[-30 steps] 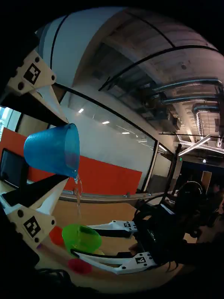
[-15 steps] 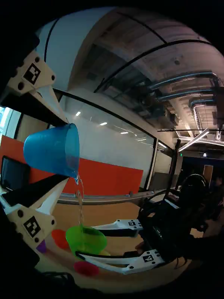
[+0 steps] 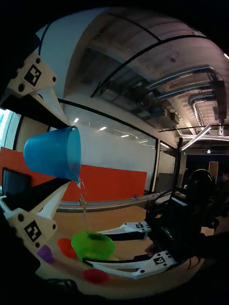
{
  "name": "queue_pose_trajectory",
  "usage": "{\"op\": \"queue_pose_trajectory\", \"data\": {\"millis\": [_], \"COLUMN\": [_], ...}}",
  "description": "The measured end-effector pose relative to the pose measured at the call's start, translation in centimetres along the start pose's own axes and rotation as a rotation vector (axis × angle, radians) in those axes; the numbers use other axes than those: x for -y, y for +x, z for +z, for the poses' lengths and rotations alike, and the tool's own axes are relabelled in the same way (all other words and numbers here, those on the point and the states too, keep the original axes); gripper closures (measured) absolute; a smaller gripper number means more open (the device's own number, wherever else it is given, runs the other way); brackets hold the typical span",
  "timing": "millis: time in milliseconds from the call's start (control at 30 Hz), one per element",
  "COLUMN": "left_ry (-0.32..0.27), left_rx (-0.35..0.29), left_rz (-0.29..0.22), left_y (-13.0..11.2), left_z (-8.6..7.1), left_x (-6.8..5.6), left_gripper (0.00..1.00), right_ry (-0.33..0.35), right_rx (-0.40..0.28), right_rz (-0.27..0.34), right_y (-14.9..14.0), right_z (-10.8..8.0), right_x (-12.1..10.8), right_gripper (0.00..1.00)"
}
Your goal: Pour water
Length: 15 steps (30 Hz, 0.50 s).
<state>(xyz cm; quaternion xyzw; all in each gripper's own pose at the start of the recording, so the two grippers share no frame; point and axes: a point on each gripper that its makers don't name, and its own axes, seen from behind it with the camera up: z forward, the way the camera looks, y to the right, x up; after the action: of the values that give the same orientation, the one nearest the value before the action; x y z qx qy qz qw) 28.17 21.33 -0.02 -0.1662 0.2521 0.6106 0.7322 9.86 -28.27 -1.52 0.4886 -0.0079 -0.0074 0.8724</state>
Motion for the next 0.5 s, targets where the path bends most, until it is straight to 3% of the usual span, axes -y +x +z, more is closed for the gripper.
{"op": "queue_pose_trajectory", "data": {"millis": [500], "left_ry": [0.006], "left_rx": [-0.012], "left_rz": [0.087], "left_y": [0.45], "left_z": [-0.34], "left_x": [-0.28], "left_gripper": [0.14], "right_ry": [0.001], "right_rx": [-0.003], "right_rz": [-0.004], "right_y": [0.17], "right_z": [0.17], "right_x": [0.0], "right_gripper": [0.09]}}
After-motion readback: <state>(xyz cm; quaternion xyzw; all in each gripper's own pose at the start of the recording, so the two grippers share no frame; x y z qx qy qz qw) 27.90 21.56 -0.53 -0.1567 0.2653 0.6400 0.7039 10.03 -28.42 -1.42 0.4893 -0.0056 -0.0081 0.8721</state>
